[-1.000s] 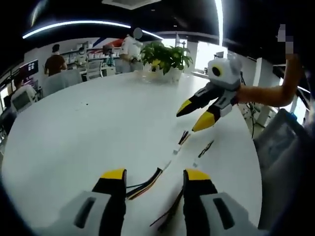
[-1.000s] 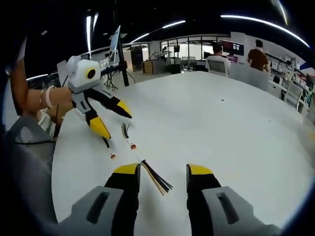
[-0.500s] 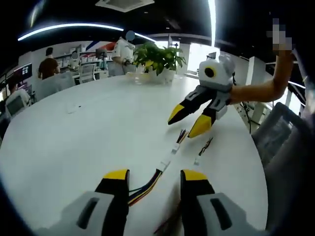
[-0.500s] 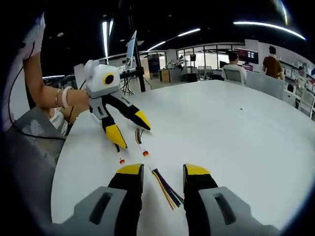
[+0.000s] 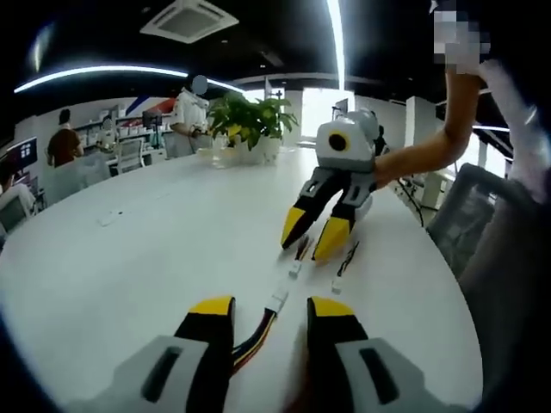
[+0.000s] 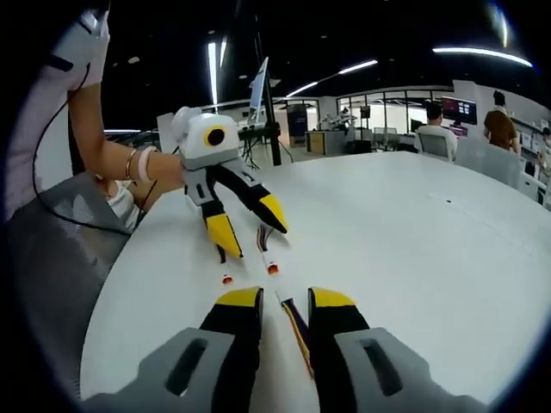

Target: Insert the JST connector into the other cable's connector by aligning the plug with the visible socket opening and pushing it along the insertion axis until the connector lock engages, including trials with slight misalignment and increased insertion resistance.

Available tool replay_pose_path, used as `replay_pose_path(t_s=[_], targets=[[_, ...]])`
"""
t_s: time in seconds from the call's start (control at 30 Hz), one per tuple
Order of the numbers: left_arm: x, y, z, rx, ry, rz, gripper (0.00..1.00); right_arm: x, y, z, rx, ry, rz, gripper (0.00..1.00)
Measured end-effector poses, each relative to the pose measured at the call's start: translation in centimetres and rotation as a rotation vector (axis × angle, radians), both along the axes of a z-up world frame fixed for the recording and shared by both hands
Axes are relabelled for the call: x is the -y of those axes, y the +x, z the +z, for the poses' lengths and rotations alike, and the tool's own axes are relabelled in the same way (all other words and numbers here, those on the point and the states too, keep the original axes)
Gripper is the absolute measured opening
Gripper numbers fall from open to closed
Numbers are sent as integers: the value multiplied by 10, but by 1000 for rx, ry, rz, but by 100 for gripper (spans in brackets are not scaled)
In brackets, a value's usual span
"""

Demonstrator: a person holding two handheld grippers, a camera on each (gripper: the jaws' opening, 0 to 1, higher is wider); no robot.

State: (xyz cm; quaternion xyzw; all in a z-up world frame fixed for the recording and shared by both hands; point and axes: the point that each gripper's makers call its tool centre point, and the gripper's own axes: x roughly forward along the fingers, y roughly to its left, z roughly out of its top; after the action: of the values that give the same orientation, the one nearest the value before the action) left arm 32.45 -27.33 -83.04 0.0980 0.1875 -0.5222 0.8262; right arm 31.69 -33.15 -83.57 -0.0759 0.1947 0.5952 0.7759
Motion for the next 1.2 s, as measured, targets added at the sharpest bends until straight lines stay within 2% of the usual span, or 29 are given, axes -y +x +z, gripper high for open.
replay_pose_path(t_s=[0.2, 0.33, 0.43, 0.63, 0.83, 1.2], targets=[[5, 0, 2, 30, -25, -25, 23, 1, -1, -5, 0, -4, 24, 13], [4, 3, 0, 24, -31, -26, 23, 0, 0, -8, -3, -15, 24, 16], [1, 8, -2, 34, -43, -31, 22, -1, 0, -8, -1, -5, 31, 15], [3, 5, -2, 36, -54, -32, 19, -3, 0, -11, 14, -9, 49, 14], [4, 3, -10, 35, -22, -43, 18, -3, 2, -11, 22, -11, 48, 14], [6, -1, -10, 26, -23, -35, 14, -3, 2, -12, 39, -14, 58, 11]])
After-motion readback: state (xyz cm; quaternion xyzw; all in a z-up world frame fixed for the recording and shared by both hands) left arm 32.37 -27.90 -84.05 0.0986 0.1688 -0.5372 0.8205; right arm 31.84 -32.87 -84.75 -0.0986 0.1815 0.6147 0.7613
